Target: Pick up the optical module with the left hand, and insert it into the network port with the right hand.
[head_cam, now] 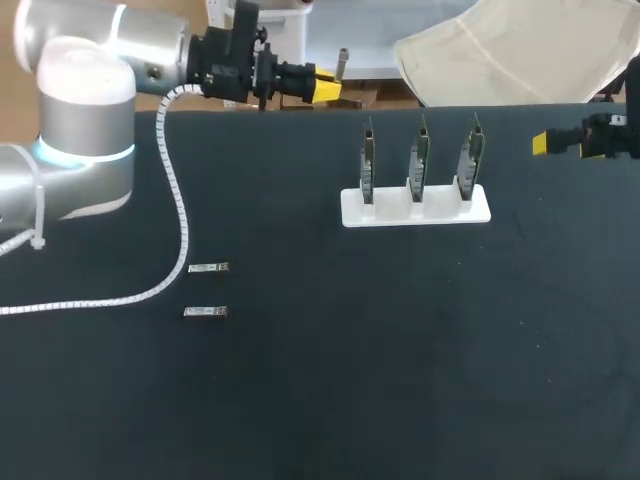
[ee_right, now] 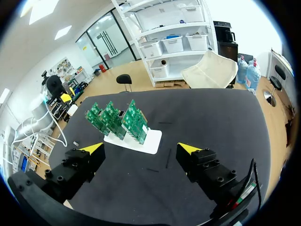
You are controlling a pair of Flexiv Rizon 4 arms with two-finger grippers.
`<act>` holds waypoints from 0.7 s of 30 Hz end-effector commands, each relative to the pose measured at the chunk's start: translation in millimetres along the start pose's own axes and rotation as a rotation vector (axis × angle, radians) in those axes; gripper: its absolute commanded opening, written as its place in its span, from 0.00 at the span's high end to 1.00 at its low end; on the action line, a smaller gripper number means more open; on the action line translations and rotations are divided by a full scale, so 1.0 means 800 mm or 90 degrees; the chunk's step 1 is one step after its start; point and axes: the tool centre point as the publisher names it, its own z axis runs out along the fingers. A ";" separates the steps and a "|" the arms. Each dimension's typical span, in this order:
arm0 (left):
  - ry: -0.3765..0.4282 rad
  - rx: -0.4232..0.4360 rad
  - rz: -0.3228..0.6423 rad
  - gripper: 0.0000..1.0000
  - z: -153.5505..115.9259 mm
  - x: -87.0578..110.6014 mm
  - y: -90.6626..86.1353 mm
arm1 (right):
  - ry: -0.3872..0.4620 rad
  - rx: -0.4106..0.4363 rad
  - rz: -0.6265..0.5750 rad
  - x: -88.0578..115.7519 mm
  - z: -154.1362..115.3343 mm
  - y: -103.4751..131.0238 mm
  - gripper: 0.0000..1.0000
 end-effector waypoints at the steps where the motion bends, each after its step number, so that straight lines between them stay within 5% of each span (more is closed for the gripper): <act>1: -0.009 0.004 -0.002 1.00 0.006 0.002 0.003 | 0.000 0.000 0.000 0.000 0.000 0.000 0.00; 13: -0.041 -0.028 -0.021 1.00 0.018 0.004 -0.004 | 0.000 0.000 0.000 0.000 0.000 0.000 0.00; 21: -0.022 -0.019 0.020 1.00 0.030 0.004 -0.018 | 0.000 0.000 0.000 0.000 0.000 0.000 0.00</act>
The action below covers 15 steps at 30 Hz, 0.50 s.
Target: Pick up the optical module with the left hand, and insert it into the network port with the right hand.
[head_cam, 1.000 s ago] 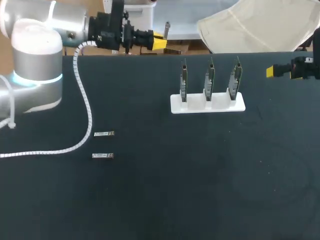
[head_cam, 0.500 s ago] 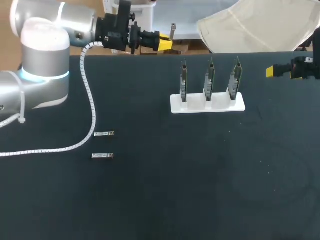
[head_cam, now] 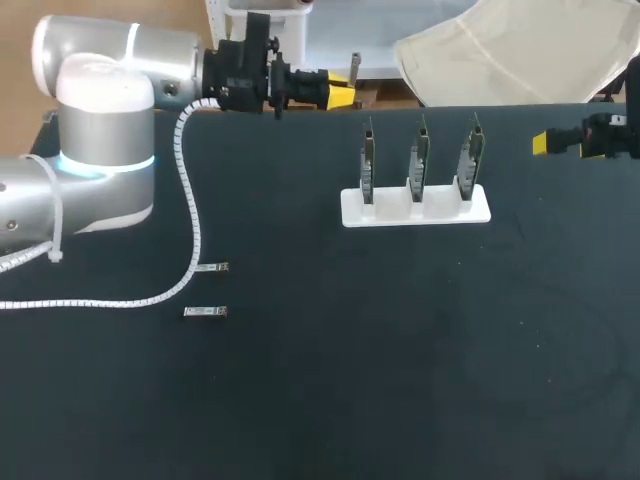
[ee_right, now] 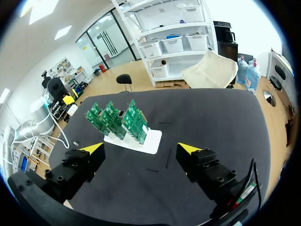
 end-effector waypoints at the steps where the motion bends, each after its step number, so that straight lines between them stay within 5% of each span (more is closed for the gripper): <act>1: 0.002 -0.001 0.006 1.00 0.003 -0.004 -0.013 | 0.000 0.000 0.000 0.000 0.000 0.000 0.00; 15: -0.024 0.030 0.004 1.00 0.015 0.000 -0.023 | 0.000 0.000 0.000 0.000 0.000 0.000 0.00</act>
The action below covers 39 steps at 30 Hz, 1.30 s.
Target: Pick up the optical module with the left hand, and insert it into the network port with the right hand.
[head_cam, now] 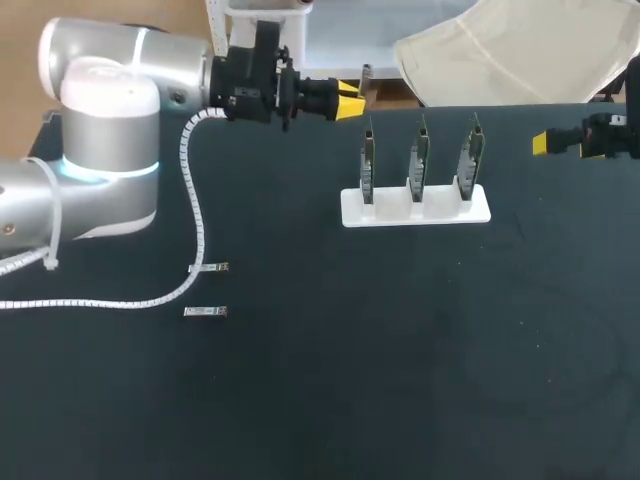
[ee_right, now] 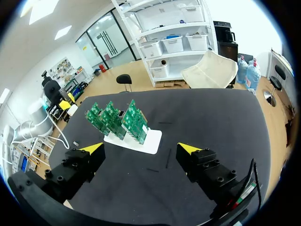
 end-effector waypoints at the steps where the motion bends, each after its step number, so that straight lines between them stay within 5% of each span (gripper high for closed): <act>1: -0.009 0.004 -0.004 1.00 0.003 0.007 0.003 | 0.000 0.000 0.000 0.000 0.000 0.000 0.00; 39: -0.020 0.007 -0.032 1.00 0.021 0.017 0.021 | 0.000 0.000 0.000 0.000 0.000 0.000 0.00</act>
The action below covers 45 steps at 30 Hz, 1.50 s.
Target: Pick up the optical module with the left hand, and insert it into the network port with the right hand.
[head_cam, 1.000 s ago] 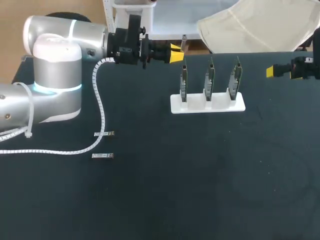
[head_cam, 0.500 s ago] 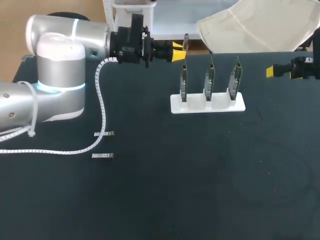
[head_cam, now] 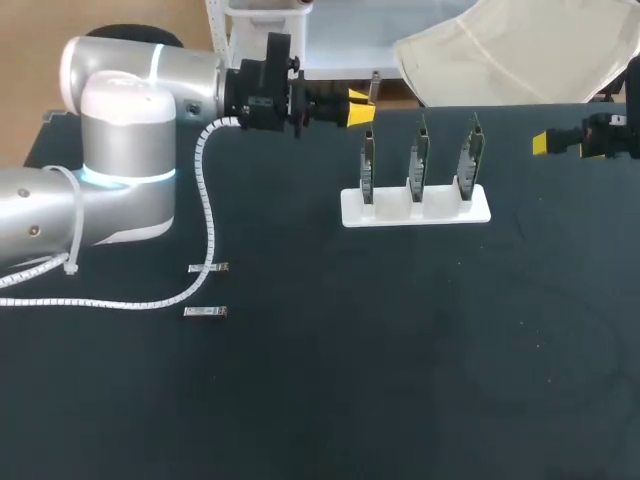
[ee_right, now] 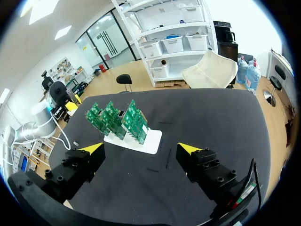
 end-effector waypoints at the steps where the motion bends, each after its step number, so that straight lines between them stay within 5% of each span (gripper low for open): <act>1: 0.003 0.007 -0.001 1.00 0.002 0.000 0.006 | 0.000 0.000 0.000 0.000 0.000 0.000 0.00; 45: -0.002 0.016 -0.022 1.00 -0.001 0.007 0.003 | 0.000 0.000 0.000 0.000 0.000 0.000 0.00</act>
